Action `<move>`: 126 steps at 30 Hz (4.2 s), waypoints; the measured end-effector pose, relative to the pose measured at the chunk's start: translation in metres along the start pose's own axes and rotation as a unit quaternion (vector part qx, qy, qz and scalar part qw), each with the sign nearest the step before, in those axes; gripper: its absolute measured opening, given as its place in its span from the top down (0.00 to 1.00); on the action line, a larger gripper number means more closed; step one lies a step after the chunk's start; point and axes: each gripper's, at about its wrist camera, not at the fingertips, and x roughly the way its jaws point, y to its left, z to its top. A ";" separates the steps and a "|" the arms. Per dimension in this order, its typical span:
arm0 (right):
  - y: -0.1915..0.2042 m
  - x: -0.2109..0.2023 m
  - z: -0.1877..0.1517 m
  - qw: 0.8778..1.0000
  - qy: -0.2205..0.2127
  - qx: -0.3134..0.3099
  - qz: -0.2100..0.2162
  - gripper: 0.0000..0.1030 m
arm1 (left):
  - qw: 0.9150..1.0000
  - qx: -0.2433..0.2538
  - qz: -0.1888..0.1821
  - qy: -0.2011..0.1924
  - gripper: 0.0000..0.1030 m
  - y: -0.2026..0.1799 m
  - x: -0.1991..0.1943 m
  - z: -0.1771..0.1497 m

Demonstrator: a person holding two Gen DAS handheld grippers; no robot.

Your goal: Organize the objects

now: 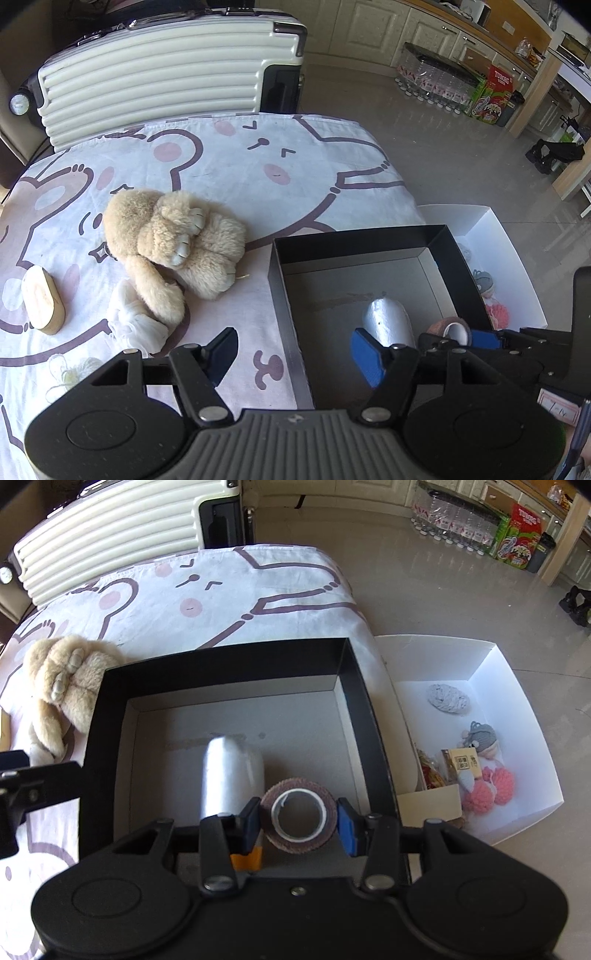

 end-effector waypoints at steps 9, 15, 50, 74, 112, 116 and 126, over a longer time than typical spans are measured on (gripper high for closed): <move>0.005 0.019 0.003 1.000 0.002 -0.004 -0.011 0.57 | 1.000 0.001 0.008 0.002 0.34 0.008 0.004 0.001; 0.028 0.021 -0.002 0.996 0.021 -0.056 0.065 0.57 | 1.000 -0.003 0.014 0.004 0.34 0.014 0.005 0.002; 0.019 0.012 -0.015 0.996 0.076 -0.023 0.052 0.75 | 1.000 0.008 0.022 0.002 0.33 0.010 -0.002 -0.005; 0.001 -0.058 -0.006 0.999 -0.022 0.023 0.023 0.49 | 0.999 0.024 0.039 -0.007 0.30 0.009 -0.018 -0.012; -0.010 -0.119 -0.048 0.997 -0.062 0.043 -0.034 0.01 | 0.997 0.056 0.054 0.028 0.00 0.012 -0.056 -0.044; -0.009 -0.121 -0.049 0.997 -0.060 0.044 -0.037 0.01 | 0.996 0.055 0.057 0.031 0.00 0.014 -0.055 -0.045; -0.008 -0.121 -0.053 0.997 -0.048 0.044 -0.042 0.01 | 0.996 0.053 0.058 0.032 0.00 0.015 -0.053 -0.045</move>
